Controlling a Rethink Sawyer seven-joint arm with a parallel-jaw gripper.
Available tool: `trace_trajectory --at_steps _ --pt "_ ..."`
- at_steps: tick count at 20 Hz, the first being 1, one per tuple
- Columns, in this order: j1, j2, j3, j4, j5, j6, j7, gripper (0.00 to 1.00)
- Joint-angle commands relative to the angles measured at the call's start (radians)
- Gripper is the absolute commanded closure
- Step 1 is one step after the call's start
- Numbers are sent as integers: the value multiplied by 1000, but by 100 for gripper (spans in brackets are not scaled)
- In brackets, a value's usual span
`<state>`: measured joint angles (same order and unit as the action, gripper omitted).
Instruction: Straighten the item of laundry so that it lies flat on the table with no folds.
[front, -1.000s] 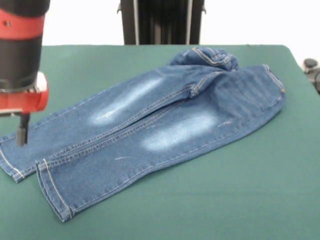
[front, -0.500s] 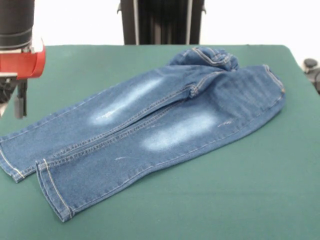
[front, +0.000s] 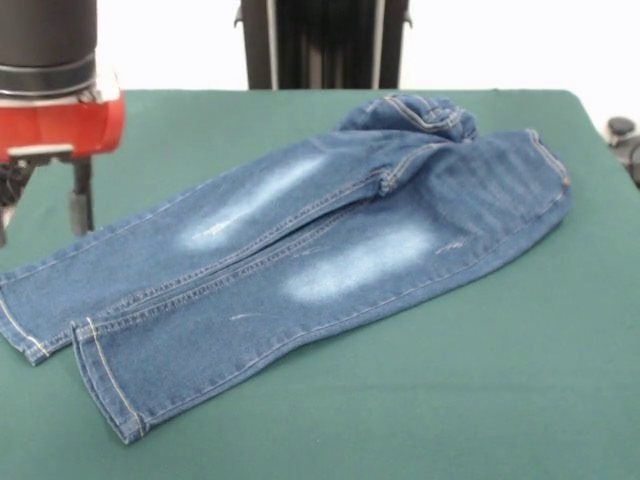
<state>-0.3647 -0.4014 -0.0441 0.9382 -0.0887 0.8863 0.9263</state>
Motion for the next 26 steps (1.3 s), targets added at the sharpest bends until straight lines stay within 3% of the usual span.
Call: trace_trajectory --at_steps 1,22,26 --pt "5 42 180 198 9 30 -59 0" --pt "-37 61 309 261 -88 -42 -135 0" --pt "-62 70 357 290 -115 -77 -197 0"
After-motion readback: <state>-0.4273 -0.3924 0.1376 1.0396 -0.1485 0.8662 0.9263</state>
